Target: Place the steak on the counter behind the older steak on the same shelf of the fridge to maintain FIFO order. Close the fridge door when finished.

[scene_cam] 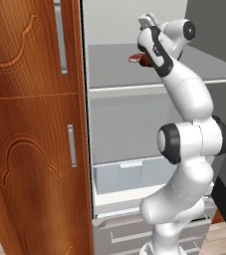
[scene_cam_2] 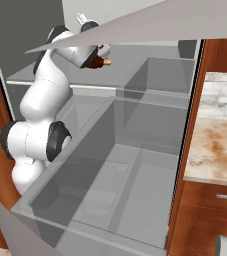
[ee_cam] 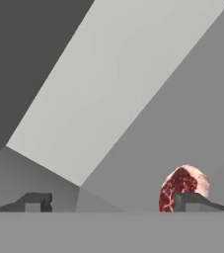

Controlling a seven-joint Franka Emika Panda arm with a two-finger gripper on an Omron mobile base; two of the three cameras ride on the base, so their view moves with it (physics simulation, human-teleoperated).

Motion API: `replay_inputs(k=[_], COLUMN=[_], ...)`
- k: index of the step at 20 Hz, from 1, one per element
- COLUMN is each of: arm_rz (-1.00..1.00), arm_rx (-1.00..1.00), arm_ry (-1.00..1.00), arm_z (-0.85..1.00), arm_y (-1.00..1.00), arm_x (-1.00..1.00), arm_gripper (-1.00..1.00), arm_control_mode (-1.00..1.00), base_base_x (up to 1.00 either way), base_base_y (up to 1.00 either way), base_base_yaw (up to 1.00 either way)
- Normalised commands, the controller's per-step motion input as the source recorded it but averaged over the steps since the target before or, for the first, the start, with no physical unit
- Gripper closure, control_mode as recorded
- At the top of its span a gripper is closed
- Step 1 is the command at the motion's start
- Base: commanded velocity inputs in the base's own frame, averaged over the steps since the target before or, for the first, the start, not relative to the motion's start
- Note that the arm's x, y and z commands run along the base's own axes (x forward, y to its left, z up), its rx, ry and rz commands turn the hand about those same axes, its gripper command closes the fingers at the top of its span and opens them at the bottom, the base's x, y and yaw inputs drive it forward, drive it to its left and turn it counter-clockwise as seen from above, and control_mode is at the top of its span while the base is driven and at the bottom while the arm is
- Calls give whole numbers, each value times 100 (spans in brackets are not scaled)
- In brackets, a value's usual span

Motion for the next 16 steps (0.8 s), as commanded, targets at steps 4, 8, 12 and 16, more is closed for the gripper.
replay_inputs(k=[4,8,12,16], arm_rz=[0,0,0,0], arm_rx=[0,-1,-1,-1], arm_ry=[-10,-17,-10,-1], arm_z=[24,23,8,0], arm_y=[0,0,0,1], arm_x=[-19,-54,-86,-100], arm_gripper=[-100,-100,-100,-100], arm_control_mode=[-100,-100,-100,-100], base_base_x=[0,0,0,0], base_base_y=[0,0,0,0], base_base_yaw=[0,0,0,0])
